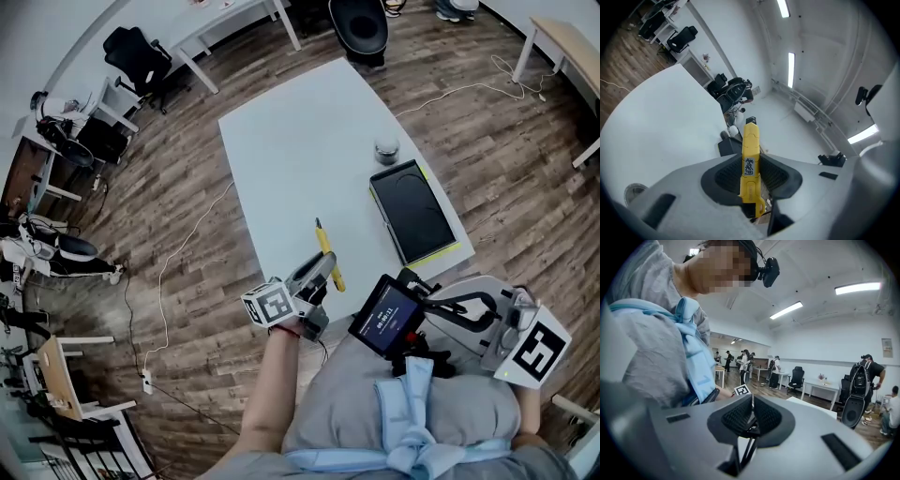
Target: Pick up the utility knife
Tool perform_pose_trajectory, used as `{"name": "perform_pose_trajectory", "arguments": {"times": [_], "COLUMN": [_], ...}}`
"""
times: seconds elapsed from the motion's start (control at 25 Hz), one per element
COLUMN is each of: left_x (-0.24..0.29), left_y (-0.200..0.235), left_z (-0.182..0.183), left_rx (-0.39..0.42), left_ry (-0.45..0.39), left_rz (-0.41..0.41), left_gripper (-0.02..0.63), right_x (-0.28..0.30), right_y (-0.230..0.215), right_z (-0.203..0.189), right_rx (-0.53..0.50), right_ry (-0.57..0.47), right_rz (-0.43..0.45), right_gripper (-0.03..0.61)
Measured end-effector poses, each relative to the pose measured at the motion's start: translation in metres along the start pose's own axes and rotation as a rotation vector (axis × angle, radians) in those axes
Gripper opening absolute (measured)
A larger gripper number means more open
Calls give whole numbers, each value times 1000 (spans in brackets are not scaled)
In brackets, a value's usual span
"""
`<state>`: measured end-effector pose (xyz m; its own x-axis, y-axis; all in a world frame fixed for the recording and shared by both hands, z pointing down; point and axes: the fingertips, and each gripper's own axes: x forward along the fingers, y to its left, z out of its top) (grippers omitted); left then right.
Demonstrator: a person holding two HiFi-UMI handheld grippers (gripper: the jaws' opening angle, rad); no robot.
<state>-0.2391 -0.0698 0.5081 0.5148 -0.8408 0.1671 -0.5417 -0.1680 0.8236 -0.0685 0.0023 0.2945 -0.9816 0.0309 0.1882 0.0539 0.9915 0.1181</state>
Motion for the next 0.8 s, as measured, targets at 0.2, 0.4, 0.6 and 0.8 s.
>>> {"name": "perform_pose_trajectory", "arguments": {"times": [0.2,0.4,0.6,0.8], "left_x": [-10,-14,-17,-21], "left_y": [-47,-92,-122,-128], "left_z": [16,35,43,51], "left_rx": [1,32,45,1], "left_ry": [-89,-157,-180,-223], "left_rz": [-132,-306,-418,-471], "left_gripper": [123,123,123,123], "right_x": [1,2,1,0], "right_y": [0,-1,0,-1], "right_z": [1,1,3,3], "right_rx": [-9,-16,-22,-19], "right_ry": [4,6,16,21], "right_rz": [7,2,-1,-12], "right_gripper": [29,29,29,29]}}
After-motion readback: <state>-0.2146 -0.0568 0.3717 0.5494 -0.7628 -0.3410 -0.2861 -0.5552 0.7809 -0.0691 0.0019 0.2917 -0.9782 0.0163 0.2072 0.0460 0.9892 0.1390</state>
